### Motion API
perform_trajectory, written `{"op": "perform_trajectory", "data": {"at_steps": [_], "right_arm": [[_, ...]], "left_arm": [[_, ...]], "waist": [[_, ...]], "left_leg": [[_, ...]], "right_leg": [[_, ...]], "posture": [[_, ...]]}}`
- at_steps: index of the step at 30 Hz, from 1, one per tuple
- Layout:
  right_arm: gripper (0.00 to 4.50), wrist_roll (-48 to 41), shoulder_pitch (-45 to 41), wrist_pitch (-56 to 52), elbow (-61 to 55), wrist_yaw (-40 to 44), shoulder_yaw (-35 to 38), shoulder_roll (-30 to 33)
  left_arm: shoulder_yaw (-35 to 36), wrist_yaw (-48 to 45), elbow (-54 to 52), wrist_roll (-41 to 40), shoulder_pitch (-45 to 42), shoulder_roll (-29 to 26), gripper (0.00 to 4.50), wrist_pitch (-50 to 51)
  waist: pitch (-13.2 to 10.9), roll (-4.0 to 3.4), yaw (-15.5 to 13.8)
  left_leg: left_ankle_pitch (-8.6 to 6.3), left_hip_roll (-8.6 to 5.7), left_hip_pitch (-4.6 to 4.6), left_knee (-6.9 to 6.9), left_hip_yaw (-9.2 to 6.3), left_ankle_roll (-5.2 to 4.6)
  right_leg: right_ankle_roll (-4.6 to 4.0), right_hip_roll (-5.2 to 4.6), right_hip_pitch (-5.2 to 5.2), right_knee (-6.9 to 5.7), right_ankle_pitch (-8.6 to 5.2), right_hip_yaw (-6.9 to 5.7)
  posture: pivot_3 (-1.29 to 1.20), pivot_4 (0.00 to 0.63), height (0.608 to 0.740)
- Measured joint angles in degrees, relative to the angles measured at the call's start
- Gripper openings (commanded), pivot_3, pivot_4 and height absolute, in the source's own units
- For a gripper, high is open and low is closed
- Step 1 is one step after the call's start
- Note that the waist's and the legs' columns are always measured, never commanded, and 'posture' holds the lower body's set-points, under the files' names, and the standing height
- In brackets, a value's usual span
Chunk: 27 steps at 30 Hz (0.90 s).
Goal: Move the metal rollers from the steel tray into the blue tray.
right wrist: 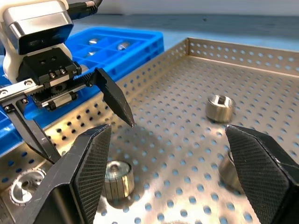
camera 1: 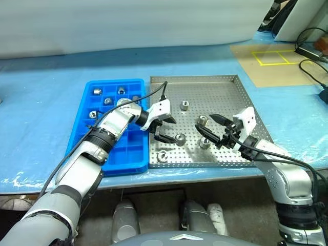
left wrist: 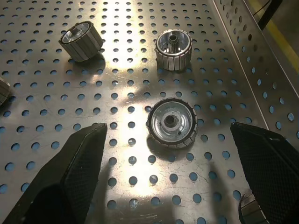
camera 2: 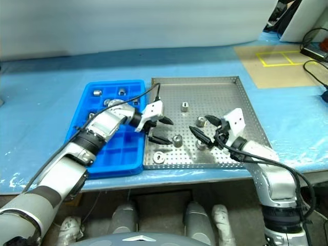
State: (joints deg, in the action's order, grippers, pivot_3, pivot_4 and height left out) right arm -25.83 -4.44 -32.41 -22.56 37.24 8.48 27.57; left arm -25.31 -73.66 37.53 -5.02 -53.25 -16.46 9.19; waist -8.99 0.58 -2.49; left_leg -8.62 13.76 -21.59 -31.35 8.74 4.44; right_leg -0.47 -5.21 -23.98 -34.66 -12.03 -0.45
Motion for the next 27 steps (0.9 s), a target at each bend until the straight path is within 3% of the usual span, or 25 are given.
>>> {"op": "perform_trajectory", "data": {"at_steps": [8, 19, 22, 25, 27], "right_arm": [[4.11, 0.0, 1.4, -0.5, -2.7, -3.5, 0.1, 0.0], [4.11, 0.4, -1.9, -1.8, -2.7, -5.8, -1.3, 0.8], [4.11, 0.4, -3.7, -3.7, -3.0, -7.1, -2.9, 0.7], [4.11, 0.4, -4.7, -5.8, -4.4, -8.5, -3.5, 0.7], [4.11, 0.4, -4.9, -6.7, -5.7, -9.3, -3.6, 0.8]], "left_arm": [[0.3, 0.2, 10.3, 3.9, -3.0, 5.7, 4.49, -5.2], [0.8, 1.2, 15.5, 7.8, -3.1, 7.8, 4.49, -8.1], [1.1, 1.4, 15.8, 7.8, -3.0, 8.9, 3.94, -8.1], [1.3, 2.5, 16.4, 8.1, -2.9, 9.6, 2.99, -8.5], [1.3, 3.8, 17.0, 8.9, -3.0, 9.6, 2.99, -9.6]], "waist": [[0.0, 0.00, 0.4], [0.0, 0.00, 0.3], [0.0, 0.00, 0.3], [0.0, 0.00, 0.3], [0.0, 0.00, 0.3]], "left_leg": [[-0.04, -0.01, 0.07, 0.01, 0.08, -0.07], [-0.19, -0.03, 0.08, 0.00, 0.15, -0.32], [-0.18, -0.03, 0.07, 0.01, 0.15, -0.32], [-0.18, -0.03, 0.07, 0.03, 0.16, -0.31], [-0.18, -0.02, 0.08, 0.04, 0.16, -0.31]], "right_leg": [[0.02, 0.00, 0.01, 0.04, 0.01, 0.08], [0.02, -0.04, 0.04, 0.09, 0.01, 0.12], [0.02, -0.04, 0.03, 0.09, 0.01, 0.13], [0.02, -0.03, 0.03, 0.12, 0.01, 0.13], [0.02, -0.03, 0.04, 0.15, 0.01, 0.13]], "posture": [[-0.35, 0.150, 0.740], [-0.33, 0.150, 0.740], [-0.33, 0.150, 0.740], [-0.33, 0.150, 0.740], [-0.33, 0.150, 0.740]]}}
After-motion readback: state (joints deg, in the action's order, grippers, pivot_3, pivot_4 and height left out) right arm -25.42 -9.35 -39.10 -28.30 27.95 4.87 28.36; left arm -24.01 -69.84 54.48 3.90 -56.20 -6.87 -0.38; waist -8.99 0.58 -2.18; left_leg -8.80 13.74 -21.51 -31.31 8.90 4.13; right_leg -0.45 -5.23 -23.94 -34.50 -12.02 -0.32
